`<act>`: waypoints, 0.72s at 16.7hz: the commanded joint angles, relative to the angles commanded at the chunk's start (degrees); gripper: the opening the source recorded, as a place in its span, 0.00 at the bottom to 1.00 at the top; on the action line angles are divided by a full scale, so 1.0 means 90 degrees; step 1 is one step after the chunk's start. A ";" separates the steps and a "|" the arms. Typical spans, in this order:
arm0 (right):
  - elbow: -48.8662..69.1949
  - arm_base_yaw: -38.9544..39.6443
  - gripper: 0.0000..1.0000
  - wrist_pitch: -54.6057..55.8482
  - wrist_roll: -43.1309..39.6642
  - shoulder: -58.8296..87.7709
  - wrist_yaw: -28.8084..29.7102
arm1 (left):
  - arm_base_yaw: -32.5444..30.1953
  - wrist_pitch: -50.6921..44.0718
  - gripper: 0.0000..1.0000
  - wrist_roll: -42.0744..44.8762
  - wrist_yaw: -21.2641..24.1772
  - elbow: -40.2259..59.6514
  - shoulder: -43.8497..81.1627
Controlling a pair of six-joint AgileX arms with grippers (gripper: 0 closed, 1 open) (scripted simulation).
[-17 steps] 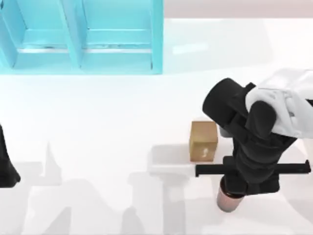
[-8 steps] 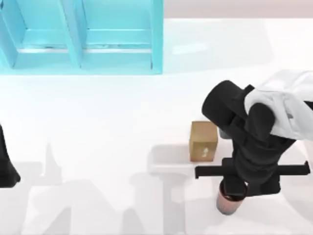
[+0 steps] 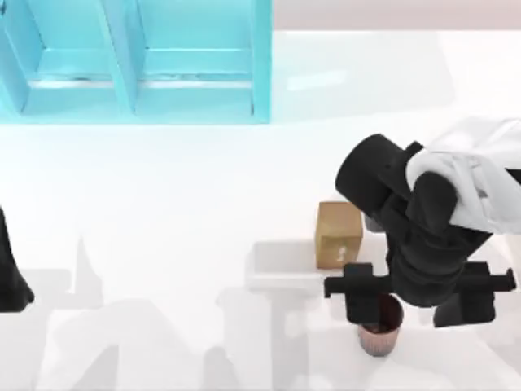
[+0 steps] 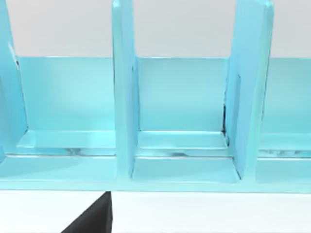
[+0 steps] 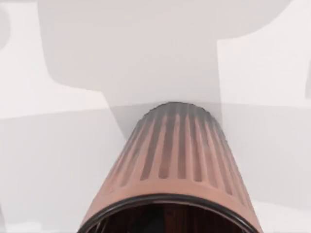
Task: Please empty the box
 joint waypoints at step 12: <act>0.0238 0.0007 1.00 -0.0254 0.0013 -0.0049 0.0000 | 0.0000 0.0000 1.00 0.0000 0.0000 0.0000 0.0000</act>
